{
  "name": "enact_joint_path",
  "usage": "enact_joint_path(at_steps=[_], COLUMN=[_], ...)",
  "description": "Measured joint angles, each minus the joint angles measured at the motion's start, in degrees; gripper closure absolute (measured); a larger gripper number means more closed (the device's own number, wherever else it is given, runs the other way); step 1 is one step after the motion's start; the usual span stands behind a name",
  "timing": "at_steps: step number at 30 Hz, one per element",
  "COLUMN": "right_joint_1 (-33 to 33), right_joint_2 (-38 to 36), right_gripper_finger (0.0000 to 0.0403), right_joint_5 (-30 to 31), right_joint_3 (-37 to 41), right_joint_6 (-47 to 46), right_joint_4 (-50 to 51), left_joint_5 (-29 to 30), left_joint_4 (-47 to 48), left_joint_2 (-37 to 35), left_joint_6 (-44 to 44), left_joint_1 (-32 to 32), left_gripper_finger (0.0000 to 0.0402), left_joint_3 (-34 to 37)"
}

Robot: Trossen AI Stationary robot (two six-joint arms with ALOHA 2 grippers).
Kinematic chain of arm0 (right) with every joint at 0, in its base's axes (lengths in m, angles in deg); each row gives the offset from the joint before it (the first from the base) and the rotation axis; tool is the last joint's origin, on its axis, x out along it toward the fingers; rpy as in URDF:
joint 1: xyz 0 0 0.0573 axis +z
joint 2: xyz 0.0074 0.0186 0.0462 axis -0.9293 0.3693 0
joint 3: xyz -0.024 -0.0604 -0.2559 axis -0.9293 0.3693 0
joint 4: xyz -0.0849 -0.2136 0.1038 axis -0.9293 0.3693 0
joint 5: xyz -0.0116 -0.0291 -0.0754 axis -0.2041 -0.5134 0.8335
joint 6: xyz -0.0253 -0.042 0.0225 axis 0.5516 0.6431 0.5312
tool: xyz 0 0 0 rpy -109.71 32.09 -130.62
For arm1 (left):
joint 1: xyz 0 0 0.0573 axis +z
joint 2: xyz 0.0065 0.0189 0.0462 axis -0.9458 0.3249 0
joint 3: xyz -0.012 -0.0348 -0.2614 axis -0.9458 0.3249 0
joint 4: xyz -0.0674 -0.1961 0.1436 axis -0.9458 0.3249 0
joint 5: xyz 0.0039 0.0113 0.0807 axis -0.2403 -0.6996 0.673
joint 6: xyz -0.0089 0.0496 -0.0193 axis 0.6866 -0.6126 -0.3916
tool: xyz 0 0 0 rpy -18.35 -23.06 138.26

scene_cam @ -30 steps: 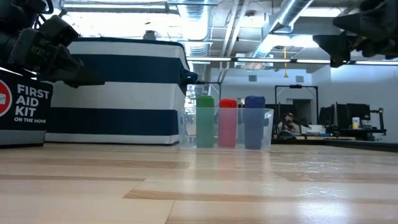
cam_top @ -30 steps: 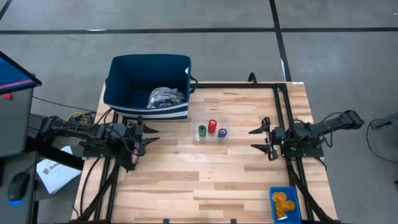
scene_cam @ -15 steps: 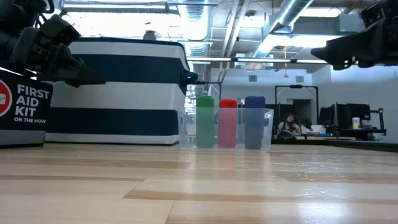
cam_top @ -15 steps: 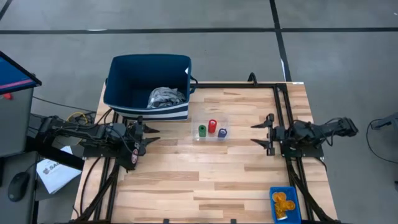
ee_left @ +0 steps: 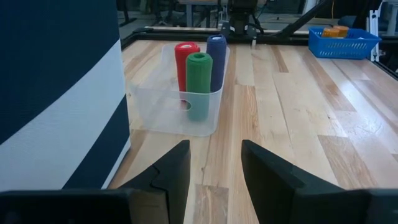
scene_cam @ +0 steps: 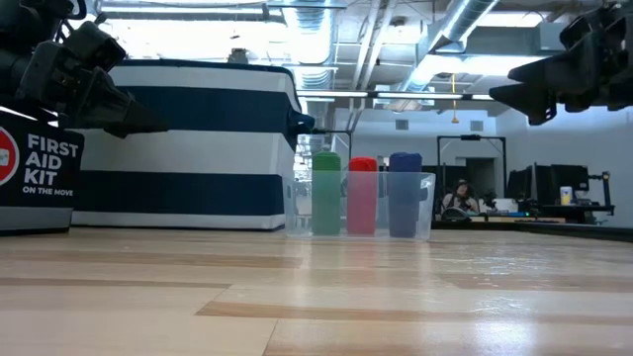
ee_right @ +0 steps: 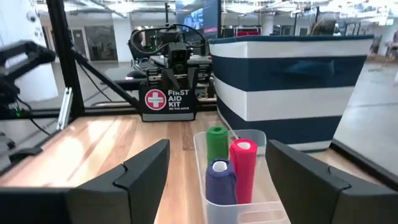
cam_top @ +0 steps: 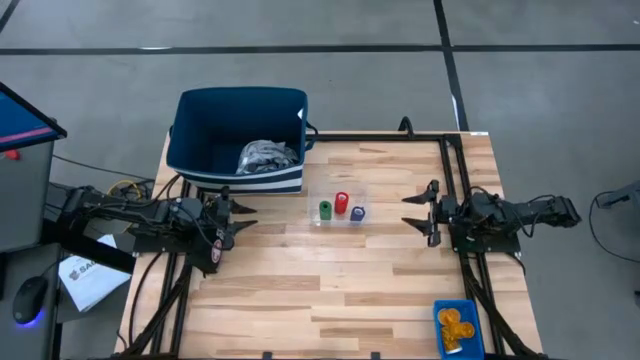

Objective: Pick & place medical supplies in basket/bin
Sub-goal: Return to Home Position

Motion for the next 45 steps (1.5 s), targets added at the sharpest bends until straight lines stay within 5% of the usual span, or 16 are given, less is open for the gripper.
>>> enact_joint_path(at_steps=[35,45], right_joint_1=[0.01,0.01], right_joint_2=[0.05,0.05], right_gripper_finger=[0.014,0.014], right_joint_5=[-0.01,-0.02], right_joint_3=[0.02,0.04], right_joint_6=[-3.12,-3.12], right_joint_4=[0.0,0.0], left_joint_5=[0.0,0.0], left_joint_4=[0.02,0.09], left_joint_2=[-0.03,-5.2], left_joint_6=[0.0,0.0], left_joint_1=[0.0,0.0], left_gripper_finger=[0.0266,0.0266], left_joint_3=[0.0,0.02])
